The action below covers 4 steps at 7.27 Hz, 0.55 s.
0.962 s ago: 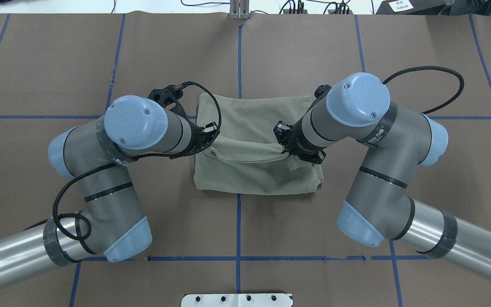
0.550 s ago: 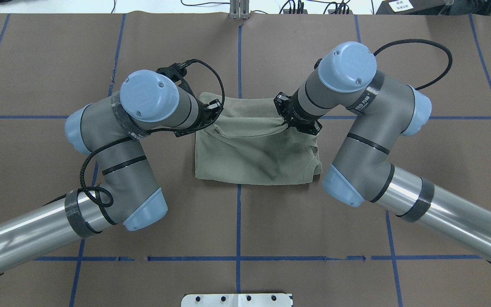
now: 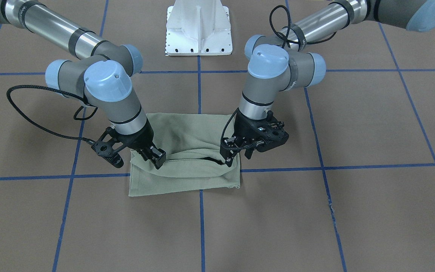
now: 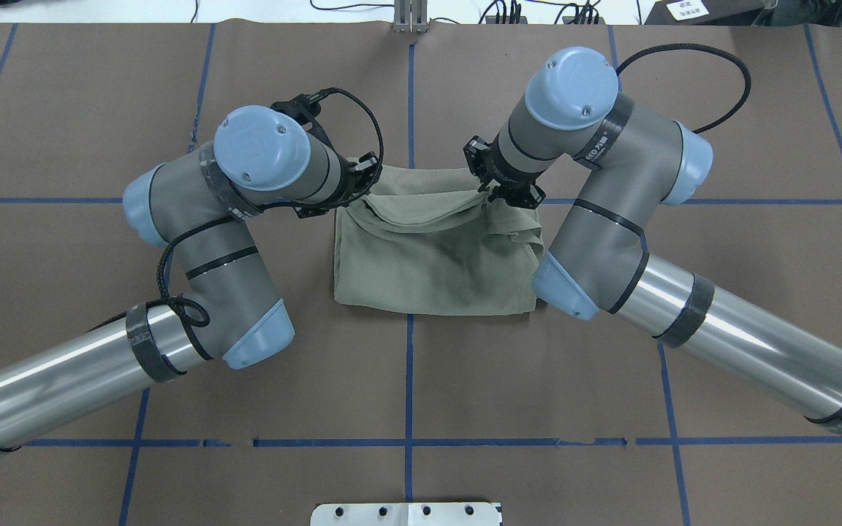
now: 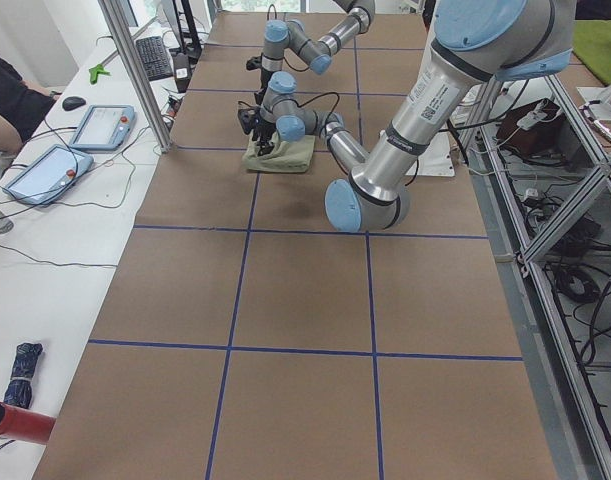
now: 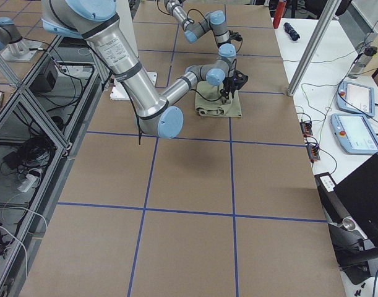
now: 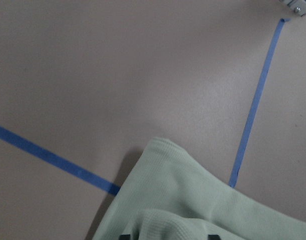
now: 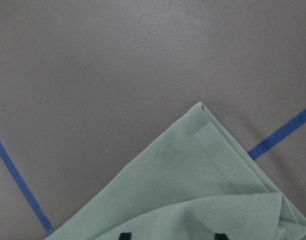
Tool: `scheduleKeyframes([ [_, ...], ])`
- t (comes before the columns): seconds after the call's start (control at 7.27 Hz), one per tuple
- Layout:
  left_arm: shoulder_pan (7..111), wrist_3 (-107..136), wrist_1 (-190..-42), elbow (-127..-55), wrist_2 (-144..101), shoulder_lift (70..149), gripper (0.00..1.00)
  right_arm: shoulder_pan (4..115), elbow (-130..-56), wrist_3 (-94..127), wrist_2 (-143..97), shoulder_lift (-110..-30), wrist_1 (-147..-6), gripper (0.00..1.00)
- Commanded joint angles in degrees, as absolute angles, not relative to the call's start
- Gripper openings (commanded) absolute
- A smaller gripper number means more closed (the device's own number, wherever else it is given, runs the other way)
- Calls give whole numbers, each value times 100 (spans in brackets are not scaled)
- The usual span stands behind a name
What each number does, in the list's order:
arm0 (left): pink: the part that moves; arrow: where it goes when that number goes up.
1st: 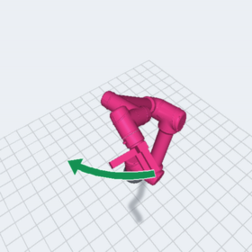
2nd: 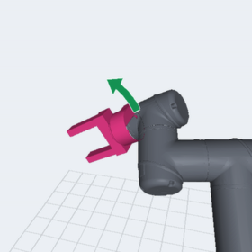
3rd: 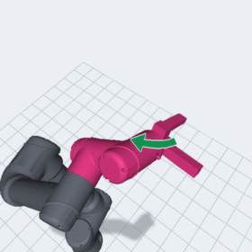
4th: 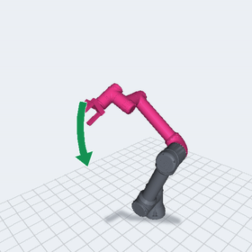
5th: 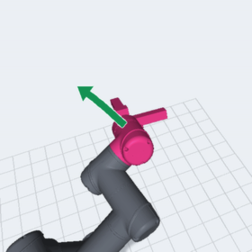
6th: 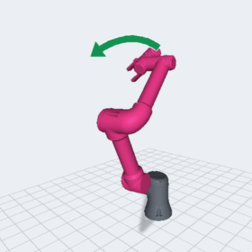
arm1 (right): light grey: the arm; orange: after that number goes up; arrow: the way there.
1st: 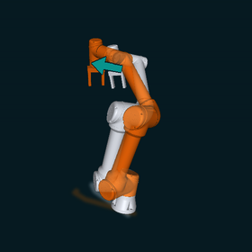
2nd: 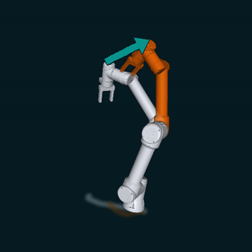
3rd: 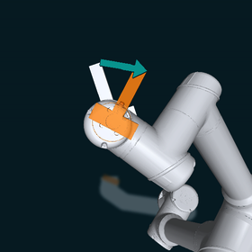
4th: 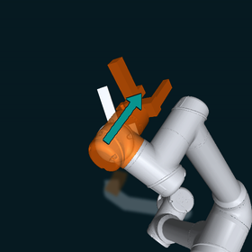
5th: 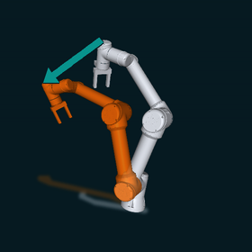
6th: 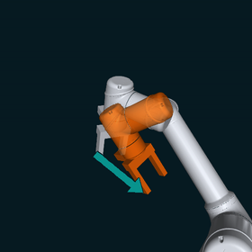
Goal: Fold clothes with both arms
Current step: 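Open both grippers and raise them off the folded shirt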
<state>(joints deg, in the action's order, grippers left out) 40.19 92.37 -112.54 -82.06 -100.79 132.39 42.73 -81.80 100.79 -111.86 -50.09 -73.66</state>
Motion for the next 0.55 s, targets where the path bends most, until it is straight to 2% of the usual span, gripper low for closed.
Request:
scheduleKeyframes([
  [0.0,4655,8416,-11268,-8068,-11034,13132,100,4586,-8112,9618,-11939,-5071,-7269,100],
  [0.27,5052,7362,-11311,-8243,-11303,12668,100,4509,-8575,9545,-12234,-5045,-7312,100],
  [0.41,5245,6756,-11320,-8566,-11303,12274,100,4135,-8726,9284,-12121,-5001,-7347,100],
])
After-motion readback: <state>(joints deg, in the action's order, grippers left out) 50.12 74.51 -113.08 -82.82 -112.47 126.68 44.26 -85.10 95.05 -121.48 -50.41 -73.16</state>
